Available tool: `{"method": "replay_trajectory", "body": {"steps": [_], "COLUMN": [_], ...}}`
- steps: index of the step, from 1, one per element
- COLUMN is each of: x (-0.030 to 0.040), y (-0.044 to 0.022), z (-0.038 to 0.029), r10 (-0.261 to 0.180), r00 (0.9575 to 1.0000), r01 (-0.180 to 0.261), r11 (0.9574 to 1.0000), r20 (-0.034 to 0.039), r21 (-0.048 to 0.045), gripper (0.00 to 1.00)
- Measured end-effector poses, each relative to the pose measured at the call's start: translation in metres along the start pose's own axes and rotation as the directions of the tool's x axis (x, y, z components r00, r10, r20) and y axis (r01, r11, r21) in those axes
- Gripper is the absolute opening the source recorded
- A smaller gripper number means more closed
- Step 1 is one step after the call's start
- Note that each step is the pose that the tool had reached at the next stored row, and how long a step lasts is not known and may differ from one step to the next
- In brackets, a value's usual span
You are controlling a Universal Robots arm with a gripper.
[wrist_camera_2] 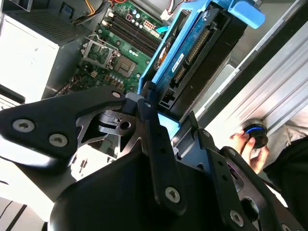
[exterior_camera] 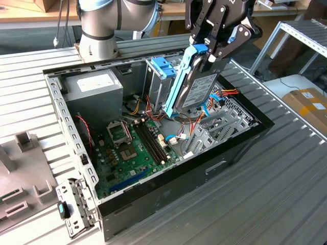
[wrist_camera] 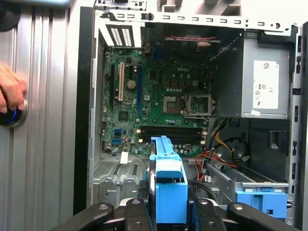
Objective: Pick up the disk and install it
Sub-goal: 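Pick up the disk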
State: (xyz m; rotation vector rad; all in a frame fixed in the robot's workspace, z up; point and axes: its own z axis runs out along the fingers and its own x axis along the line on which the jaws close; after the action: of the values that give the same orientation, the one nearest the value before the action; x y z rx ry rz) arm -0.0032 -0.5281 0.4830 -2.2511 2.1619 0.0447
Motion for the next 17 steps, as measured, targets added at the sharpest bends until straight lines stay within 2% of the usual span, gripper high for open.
{"method": "replay_trajectory", "body": {"steps": [9,12,17], "x": [0.0003,0.0021,0.0097], "y": [-0.0001,0.0,0.0003], "z": [0.0,-0.0001,-0.0003], "r10": [0.0,0.0,0.0], "r00": [1.0,1.0,1.0], "r01": [0.0,0.0,0.0], "r11": [1.0,1.0,1.0], "r20": [0.0001,0.0,0.0], "r21": [0.0,-0.0001,0.0], "gripper": [0.37,0.37,0.37]}}
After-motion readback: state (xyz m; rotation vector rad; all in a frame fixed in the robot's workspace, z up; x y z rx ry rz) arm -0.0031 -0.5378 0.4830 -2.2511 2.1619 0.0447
